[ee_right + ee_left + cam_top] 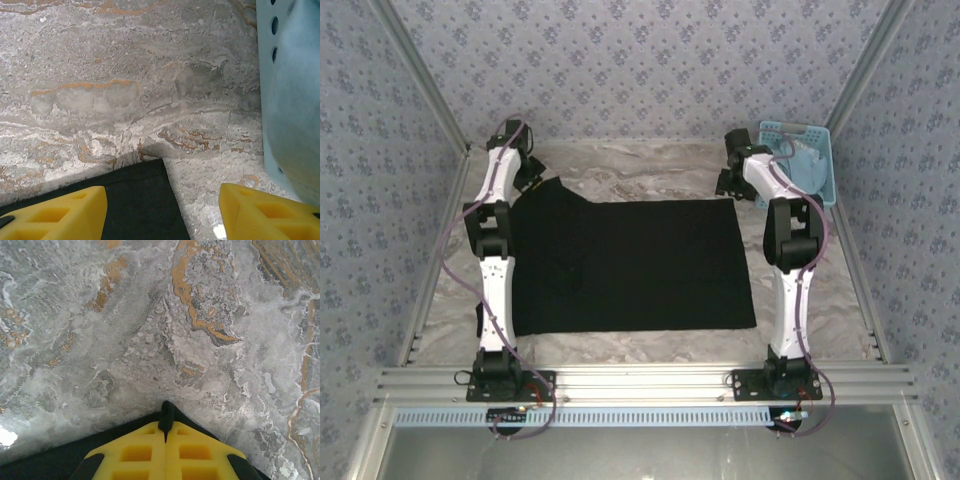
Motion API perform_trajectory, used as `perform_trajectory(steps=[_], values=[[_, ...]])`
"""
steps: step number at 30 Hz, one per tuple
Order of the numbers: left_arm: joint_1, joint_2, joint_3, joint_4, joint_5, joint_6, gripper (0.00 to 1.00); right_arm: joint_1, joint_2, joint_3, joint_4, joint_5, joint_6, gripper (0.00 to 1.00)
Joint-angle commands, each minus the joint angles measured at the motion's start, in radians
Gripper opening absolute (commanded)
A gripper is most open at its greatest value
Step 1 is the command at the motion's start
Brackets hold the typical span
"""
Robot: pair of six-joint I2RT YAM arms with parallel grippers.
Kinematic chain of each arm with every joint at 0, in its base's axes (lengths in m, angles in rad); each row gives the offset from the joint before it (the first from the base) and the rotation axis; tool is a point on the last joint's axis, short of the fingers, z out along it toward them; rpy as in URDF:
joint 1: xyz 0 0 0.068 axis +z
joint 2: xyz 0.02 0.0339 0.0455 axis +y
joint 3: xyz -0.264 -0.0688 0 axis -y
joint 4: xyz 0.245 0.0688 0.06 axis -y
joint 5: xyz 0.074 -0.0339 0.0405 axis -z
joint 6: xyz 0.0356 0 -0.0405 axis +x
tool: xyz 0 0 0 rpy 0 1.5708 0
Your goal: Fold and stack the t-shirts
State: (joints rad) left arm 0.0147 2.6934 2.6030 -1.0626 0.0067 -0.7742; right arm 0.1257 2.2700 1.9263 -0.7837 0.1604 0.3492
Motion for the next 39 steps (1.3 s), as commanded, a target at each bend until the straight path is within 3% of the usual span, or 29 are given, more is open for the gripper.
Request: perform_trajectory(steps=[1,8,18,26,30,39], values=[[0.002,-0.039,0.005,-0.045,-0.020,0.009,0.00,-0.008,0.050,0.071,-0.050,-0.013,-0.021,0.62],[0.002,-0.123,0.003,-0.036,-0.001,0.005,0.00,-0.002,0.137,0.159,-0.067,-0.085,0.000,0.48],[-0.007,-0.194,-0.006,-0.045,0.019,0.031,0.00,0.000,0.169,0.180,-0.118,-0.032,0.041,0.43],[-0.010,-0.223,-0.025,-0.054,0.020,0.056,0.00,-0.005,0.180,0.175,-0.088,-0.061,0.047,0.20],[-0.009,-0.229,-0.046,-0.073,0.018,0.072,0.00,-0.002,0.152,0.176,-0.088,-0.057,0.045,0.00],[-0.010,-0.403,-0.305,0.013,-0.019,0.096,0.00,0.012,-0.090,-0.057,0.047,-0.026,0.045,0.00]])
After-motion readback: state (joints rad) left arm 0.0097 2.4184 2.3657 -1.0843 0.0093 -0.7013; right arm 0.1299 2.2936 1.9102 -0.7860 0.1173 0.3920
